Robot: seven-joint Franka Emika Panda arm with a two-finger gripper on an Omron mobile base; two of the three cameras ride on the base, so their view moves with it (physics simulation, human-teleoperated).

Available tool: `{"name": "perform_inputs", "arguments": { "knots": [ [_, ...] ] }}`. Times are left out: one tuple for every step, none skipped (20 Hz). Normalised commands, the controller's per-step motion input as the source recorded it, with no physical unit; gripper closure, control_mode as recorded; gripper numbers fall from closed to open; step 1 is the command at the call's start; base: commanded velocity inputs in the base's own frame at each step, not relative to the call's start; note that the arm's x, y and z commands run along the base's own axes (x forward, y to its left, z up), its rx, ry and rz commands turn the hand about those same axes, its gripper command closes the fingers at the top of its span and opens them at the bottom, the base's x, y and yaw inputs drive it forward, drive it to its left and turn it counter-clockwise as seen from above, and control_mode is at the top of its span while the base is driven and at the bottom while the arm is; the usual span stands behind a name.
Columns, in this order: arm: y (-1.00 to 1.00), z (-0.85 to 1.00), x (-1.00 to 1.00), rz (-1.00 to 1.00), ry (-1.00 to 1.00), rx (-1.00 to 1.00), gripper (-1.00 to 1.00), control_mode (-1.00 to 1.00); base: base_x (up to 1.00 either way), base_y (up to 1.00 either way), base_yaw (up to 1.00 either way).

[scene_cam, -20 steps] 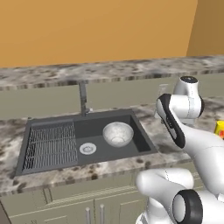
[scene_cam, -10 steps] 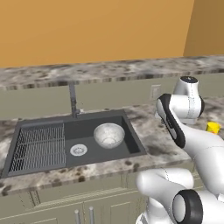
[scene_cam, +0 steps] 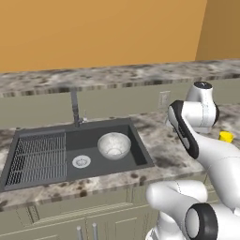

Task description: Remove the lime and peach from the sink. Then move the bowl and cup from the counter to the sink for washing.

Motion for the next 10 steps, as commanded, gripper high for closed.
{"name": "perform_inputs", "arguments": {
  "knots": [
    [0.0,0.0,0.0,0.0,0.0,0.0,-1.0,1.0,0.25,-0.17,0.0],
    [0.0,0.0,0.0,0.0,0.0,0.0,-1.0,1.0,0.24,-0.17,0.0],
    [0.0,0.0,0.0,0.0,0.0,0.0,-1.0,1.0,0.24,-0.28,0.03],
    [0.0,0.0,0.0,0.0,0.0,0.0,-1.0,1.0,0.17,-0.33,0.12],
    [0.0,0.0,0.0,0.0,0.0,0.0,-1.0,1.0,0.16,-0.3,0.12],
    [0.0,0.0,0.0,0.0,0.0,0.0,-1.0,1.0,0.23,-0.26,0.05],
    [0.0,0.0,0.0,0.0,0.0,0.0,-1.0,1.0,0.21,-0.2,0.04],
    [0.0,0.0,0.0,0.0,0.0,0.0,-1.0,1.0,0.21,-0.18,0.03],
    [0.0,0.0,0.0,0.0,0.0,0.0,-1.0,1.0,0.17,-0.12,0.03],
    [0.0,0.0,0.0,0.0,0.0,0.0,-1.0,1.0,0.02,-0.08,0.0]
  ]
}}
